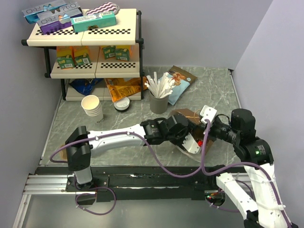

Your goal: Pack the takeout coffee

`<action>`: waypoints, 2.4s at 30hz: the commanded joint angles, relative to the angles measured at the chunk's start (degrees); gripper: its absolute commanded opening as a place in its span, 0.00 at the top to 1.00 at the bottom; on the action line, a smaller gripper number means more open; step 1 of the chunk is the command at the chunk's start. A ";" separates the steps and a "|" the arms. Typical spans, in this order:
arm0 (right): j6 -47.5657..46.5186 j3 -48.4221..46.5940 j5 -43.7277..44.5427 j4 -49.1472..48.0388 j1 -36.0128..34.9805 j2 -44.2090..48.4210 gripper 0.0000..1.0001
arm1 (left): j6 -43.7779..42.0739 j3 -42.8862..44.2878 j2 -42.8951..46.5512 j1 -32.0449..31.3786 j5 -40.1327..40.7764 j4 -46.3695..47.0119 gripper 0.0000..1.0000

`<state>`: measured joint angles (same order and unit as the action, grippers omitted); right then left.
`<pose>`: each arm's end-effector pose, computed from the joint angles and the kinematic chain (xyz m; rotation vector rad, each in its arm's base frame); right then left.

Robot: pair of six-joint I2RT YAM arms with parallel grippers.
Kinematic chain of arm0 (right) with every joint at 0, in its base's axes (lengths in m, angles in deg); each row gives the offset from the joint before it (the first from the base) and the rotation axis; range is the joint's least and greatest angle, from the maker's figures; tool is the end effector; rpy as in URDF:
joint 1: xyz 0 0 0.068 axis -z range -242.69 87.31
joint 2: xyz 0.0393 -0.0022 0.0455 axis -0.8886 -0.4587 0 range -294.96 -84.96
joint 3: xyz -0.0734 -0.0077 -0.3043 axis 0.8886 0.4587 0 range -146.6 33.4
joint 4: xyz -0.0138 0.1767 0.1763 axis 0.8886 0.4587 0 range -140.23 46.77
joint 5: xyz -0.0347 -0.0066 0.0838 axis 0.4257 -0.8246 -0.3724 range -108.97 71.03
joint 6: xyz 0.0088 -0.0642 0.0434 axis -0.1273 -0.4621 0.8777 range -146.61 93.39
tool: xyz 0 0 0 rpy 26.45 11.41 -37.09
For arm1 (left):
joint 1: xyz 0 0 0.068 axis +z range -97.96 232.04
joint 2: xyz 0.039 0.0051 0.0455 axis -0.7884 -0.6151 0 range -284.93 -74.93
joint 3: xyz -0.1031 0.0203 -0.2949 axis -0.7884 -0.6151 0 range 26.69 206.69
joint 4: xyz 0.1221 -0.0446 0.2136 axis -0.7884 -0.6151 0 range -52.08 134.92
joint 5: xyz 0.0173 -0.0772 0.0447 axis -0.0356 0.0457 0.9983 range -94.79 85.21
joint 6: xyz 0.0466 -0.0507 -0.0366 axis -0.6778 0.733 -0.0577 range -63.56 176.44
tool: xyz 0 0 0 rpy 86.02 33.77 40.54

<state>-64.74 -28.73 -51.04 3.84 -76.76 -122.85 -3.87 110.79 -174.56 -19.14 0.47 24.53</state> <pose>0.0687 0.0538 0.3865 -1.1745 1.6438 0.3195 0.1430 -0.4003 0.3277 1.9793 0.9482 -0.0058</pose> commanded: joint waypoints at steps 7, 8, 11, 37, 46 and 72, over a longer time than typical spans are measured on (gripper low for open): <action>1.83 -2.73 -3.87 -2.12 0.00 -0.78 1.00 | -1.03 2.39 -3.72 -0.02 -0.43 3.68 0.99; 1.57 -2.91 -3.96 -1.86 0.00 -0.87 1.00 | -1.03 2.56 -3.99 0.25 0.10 3.51 0.99; 0.87 -3.61 -4.14 -0.80 0.00 -0.87 1.00 | -1.21 2.92 -4.34 0.69 1.77 3.59 0.99; 7.01 -5.28 -1.59 -7.13 0.97 -3.94 1.00 | -1.39 0.20 -3.37 0.69 -3.76 4.21 0.99; 6.05 -6.78 1.23 -7.57 1.15 -5.79 1.00 | -0.51 -2.88 -1.44 0.69 -3.41 8.25 0.99; 9.74 -8.97 -8.35 -0.89 1.32 -6.67 1.00 | 2.48 2.48 -6.36 3.24 2.48 11.25 0.99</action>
<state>-57.46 -35.00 -54.85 2.99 -75.49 -129.54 -2.67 110.64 -181.19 -16.54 2.54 34.50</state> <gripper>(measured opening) 0.012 0.787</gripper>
